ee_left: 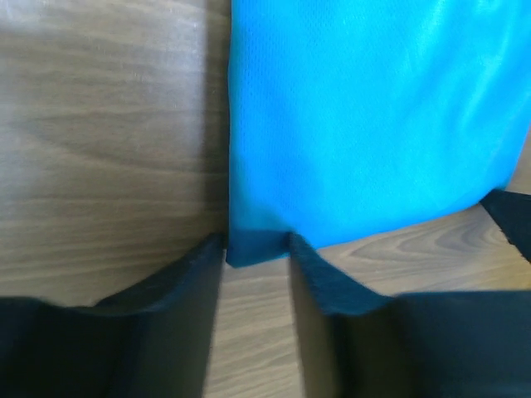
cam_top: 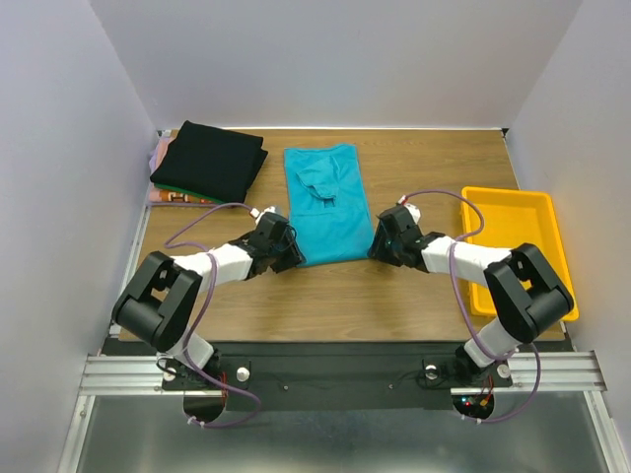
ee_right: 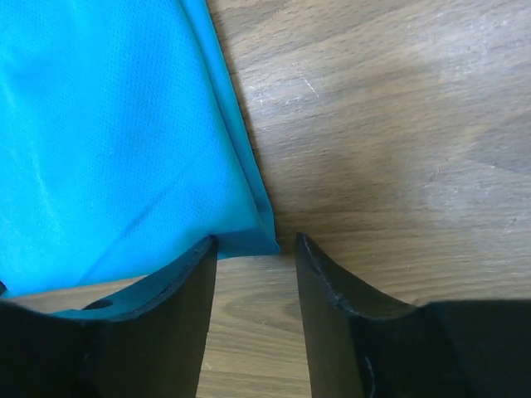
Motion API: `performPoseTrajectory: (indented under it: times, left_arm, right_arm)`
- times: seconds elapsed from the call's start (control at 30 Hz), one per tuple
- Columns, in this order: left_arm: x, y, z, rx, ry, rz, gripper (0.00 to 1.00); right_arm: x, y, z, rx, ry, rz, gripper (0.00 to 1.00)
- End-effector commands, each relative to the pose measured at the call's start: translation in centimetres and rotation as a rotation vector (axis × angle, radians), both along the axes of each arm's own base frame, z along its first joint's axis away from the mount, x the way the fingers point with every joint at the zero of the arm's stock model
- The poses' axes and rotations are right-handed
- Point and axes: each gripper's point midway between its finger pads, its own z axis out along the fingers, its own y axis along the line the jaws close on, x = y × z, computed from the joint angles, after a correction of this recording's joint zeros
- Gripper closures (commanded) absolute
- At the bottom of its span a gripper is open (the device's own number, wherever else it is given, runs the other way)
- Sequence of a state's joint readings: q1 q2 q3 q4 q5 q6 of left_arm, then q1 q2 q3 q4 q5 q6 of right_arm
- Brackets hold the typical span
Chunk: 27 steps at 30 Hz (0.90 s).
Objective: Fold and stack the t-shirts
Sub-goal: Fold the tshirt
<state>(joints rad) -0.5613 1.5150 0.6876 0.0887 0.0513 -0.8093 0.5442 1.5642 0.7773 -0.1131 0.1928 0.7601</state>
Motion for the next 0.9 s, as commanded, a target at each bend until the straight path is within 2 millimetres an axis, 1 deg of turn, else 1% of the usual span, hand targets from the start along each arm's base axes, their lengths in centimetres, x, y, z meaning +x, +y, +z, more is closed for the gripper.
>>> performPoseTrajectory:
  times: [0.0, 0.07, 0.1, 0.13, 0.17, 0.2, 0.23, 0.27, 0.3, 0.33, 0.37, 0.4, 0.43, 0.47, 0.5, 0.53, 0.57, 0.6, 0.63, 0.67, 0.7, 0.73, 0.77, 0.83, 0.87]
  left_arm:
    - [0.2, 0.2, -1.8, 0.047, 0.04, -0.001, 0.64]
    - [0.3, -0.1, -2.2, 0.048, 0.054, -0.009, 0.71]
    - [0.3, -0.2, -2.5, 0.053, 0.063, -0.014, 0.78]
    - [0.2, -0.3, -2.5, 0.047, 0.071, -0.023, 0.99]
    - [0.1, -0.5, -2.5, 0.043, 0.075, -0.029, 1.0]
    - [-0.2, -0.4, -2.5, 0.041, 0.078, -0.032, 1.0]
    - [-0.3, -0.3, -2.4, 0.038, 0.074, -0.033, 1.0]
    - [-0.7, -0.2, -2.2, 0.031, 0.077, -0.028, 1.0]
    - [-1.5, 0.1, -1.9, 0.016, 0.076, -0.018, 1.0]
    - [-2.2, -0.1, -1.5, 0.006, 0.07, -0.025, 1.0]
    - [-3.4, 0.1, -0.9, -0.011, 0.059, -0.014, 1.0]
    - [-4.2, 0.2, -0.7, -0.011, 0.047, -0.025, 1.0]
    - [-5.0, 0.0, -0.4, -0.03, 0.052, -0.014, 1.0]
    - [-6.4, -0.5, -0.2, -0.035, 0.053, -0.035, 1.0]
    - [-7.7, -0.3, -0.4, -0.035, 0.074, -0.038, 1.0]
    - [-9.9, -1.3, 0.7, -0.063, 0.079, -0.089, 1.0]
    - [-10.9, -1.8, 1.2, -0.082, 0.078, -0.097, 1.0]
    - [-12.3, -1.9, 1.2, -0.086, 0.087, -0.115, 1.0]
    - [-13.2, -2.5, 2.5, -0.125, 0.058, -0.142, 1.0]
    - [-14.9, -3.3, 2.8, -0.146, 0.072, -0.178, 1.0]
    - [-15.5, -3.4, 3.1, -0.152, 0.077, -0.192, 1.0]
    - [-16.1, -3.0, 3.2, -0.148, 0.089, -0.196, 1.0]
    - [-16.7, -3.1, 3.4, -0.148, 0.099, -0.209, 1.0]
    - [-17.4, -3.6, 4.4, -0.183, 0.096, -0.247, 1.0]
    - [-17.5, -3.9, 5.0, -0.197, 0.089, -0.26, 1.0]
  right_arm:
    - [1.5, 1.2, 0.6, 0.054, -0.043, 0.002, 0.53]
    - [1.4, 1.6, 0.3, 0.064, -0.033, 0.016, 0.58]
    - [1.4, 1.6, 0.0, 0.062, -0.027, 0.018, 0.64]
    - [1.5, 1.8, 0.1, 0.064, -0.028, 0.022, 0.68]
    - [1.4, 1.8, -0.1, 0.067, -0.022, 0.031, 0.79]
    - [1.3, 2.0, 0.1, 0.073, -0.023, 0.044, 0.86]
    - [1.0, 2.1, 0.2, 0.077, -0.02, 0.06, 0.95]
    - [0.2, 2.4, 0.2, 0.098, -0.006, 0.085, 1.0]
    - [-0.2, 2.4, 1.4, 0.124, -0.03, 0.096, 1.0]
    - [-0.8, 2.3, 2.0, 0.142, -0.038, 0.095, 1.0]
    - [-2.4, 1.3, 1.1, 0.132, -0.013, 0.088, 0.99]
    - [-3.2, 0.7, 1.0, 0.128, -0.006, 0.076, 1.0]
    - [-4.3, 0.0, 2.3, 0.147, -0.024, 0.064, 1.0]
    - [-6.5, -1.0, 1.0, 0.135, 0.025, 0.063, 0.99]
    - [-7.6, -1.3, 1.3, 0.147, 0.029, 0.071, 1.0]
    - [-9.5, -1.7, 2.2, 0.177, 0.029, 0.085, 0.99]
    - [-11.3, -2.6, 1.3, 0.177, 0.052, 0.084, 0.99]
    - [-12.6, -2.6, 1.3, 0.207, 0.069, 0.102, 0.99]
    - [-14.2, -3.1, 1.0, 0.214, 0.113, 0.097, 1.0]
    - [-15.0, -2.6, 2.6, 0.28, 0.077, 0.133, 1.0]
    - [-15.8, -2.5, 3.0, 0.301, 0.082, 0.15, 1.0]
    - [-16.9, -2.5, 3.4, 0.323, 0.11, 0.159, 1.0]
    - [-17.1, -2.5, 4.2, 0.337, 0.095, 0.168, 0.99]
    - [-17.1, -2.5, 6.6, 0.359, 0.036, 0.186, 0.99]
    - [-16.9, -2.4, 7.2, 0.36, 0.021, 0.194, 1.0]
